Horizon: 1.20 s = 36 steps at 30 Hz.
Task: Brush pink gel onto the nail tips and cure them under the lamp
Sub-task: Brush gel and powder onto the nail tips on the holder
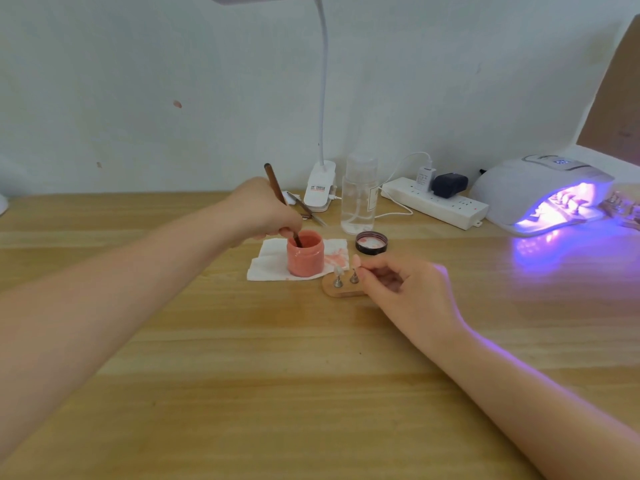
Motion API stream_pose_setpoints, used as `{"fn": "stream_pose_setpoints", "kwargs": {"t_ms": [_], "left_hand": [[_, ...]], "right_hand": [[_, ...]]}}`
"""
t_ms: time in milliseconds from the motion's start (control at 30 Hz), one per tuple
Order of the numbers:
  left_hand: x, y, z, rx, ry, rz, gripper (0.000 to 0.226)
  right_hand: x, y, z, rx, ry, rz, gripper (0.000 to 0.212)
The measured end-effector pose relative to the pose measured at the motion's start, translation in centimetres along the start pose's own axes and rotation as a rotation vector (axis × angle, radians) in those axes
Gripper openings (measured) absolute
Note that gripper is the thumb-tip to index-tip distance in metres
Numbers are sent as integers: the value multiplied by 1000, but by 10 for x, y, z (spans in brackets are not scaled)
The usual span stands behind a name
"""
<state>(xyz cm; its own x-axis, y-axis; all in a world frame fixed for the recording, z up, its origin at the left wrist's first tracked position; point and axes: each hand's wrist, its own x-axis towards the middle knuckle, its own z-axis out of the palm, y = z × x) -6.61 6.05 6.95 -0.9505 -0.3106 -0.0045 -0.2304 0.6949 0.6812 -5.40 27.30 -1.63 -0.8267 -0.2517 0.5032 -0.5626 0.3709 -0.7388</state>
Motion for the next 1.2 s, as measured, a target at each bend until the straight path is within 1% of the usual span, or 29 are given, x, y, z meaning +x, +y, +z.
{"fn": "stream_pose_setpoints", "kwargs": {"t_ms": [100,167,233,333,400,533,667,933,1100,1200], "left_hand": [[0,-1,2,0,-28,-22,7],[1,-2,0,-48,-4,-31,9],[2,-5,-5,-165,34,-50,11],[2,-13,-15,-442,60,-167,13],[1,-20,-20,-580,25,-258,14],[-2,-36,-19,-713,-59,-368,16],[-3,-45,-18,-786,-79,-399,14],[-2,-57,-23,-837,-98,-447,19],[0,-61,-33,-827,-77,-438,15],[1,-60,-36,-869,-74,-430,13]], "right_hand": [[0,0,0,-15,3,-15,9],[0,1,0,-16,7,-17,9],[0,1,0,-17,10,-21,9],[0,1,1,-27,14,-29,9],[0,2,1,-30,13,-32,9],[0,1,1,-33,13,-34,10],[0,1,0,-43,9,-46,11],[0,2,1,-27,18,-58,11],[0,3,0,-18,5,-57,11],[0,4,1,-14,12,-57,10]]}}
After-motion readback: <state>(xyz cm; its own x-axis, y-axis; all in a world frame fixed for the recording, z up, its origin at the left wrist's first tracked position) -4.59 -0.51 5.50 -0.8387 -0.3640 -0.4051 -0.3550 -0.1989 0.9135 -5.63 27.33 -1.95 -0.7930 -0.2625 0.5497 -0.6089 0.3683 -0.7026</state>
